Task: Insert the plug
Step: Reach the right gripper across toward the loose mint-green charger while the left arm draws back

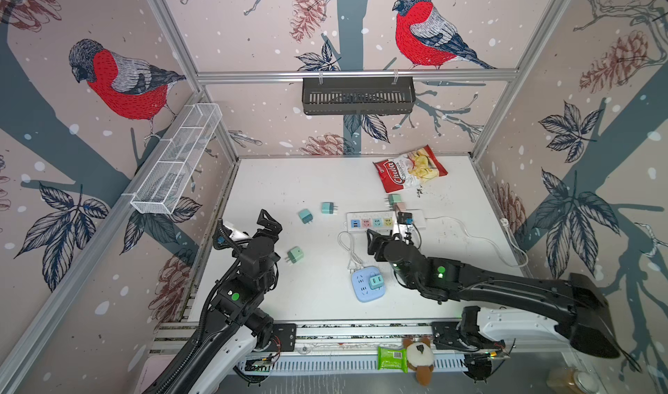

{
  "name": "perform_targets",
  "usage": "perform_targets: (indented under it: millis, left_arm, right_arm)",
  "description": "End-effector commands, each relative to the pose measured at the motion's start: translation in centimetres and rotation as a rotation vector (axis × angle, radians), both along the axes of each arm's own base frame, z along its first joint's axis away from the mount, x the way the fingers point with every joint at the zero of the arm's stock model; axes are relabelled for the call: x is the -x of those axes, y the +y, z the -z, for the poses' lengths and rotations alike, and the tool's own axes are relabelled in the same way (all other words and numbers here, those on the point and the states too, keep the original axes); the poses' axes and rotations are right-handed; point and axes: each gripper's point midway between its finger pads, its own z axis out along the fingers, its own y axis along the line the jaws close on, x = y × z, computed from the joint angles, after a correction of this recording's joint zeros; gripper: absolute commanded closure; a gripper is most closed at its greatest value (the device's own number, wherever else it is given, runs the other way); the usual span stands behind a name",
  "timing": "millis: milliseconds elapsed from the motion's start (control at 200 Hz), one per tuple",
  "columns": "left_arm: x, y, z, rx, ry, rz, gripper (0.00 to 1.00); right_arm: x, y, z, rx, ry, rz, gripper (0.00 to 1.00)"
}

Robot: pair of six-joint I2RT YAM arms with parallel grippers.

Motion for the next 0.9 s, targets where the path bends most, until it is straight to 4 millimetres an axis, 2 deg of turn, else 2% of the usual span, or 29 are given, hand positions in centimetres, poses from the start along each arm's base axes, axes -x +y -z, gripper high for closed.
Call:
perform_targets:
  millis: [0,80,175,265,330,400,485,590,731,896]
  left_arm:
    - [-1.1,-0.1,2.5,0.073,0.100,0.026,0.03]
    - [-2.1,0.6,5.8,0.160,0.211,0.028,0.03]
    - [-2.3,1.5,10.8,0.326,0.348,0.008,0.03]
    - [-1.7,1.0,15.2,0.466,0.449,0.001,0.06]
    - [-0.9,0.3,17.4,0.535,0.512,-0.011,0.11]
    - [-0.4,-0.4,18.5,0.601,0.552,-0.015,0.13]
    - [0.1,-0.9,18.9,0.640,0.563,-0.015,0.13]
    - [0.1,-1.0,19.0,0.669,0.503,-0.007,0.13]
    - [-0.3,-2.2,20.6,0.726,0.424,0.071,0.12]
    - [-0.8,-2.9,20.1,0.720,0.506,0.098,0.13]
  right_arm:
    - [0.2,2.0,1.2,0.089,0.046,0.058,0.19]
    - [0.3,5.1,1.6,0.119,0.066,0.027,0.22]
    - [0.3,8.0,2.1,0.139,0.084,0.001,0.26]
    - [0.3,9.7,2.5,0.148,0.094,-0.012,0.28]
    - [0.2,10.2,2.4,0.144,0.094,-0.010,0.28]
    - [0.0,10.2,2.4,0.141,0.093,-0.002,0.28]
    - [-0.1,9.8,2.4,0.141,0.088,0.009,0.26]
    - [-0.2,9.4,2.5,0.139,0.088,0.021,0.24]
    - [-0.2,9.2,2.6,0.145,0.090,0.025,0.24]
    - [-0.3,8.7,2.5,0.145,0.089,0.034,0.23]
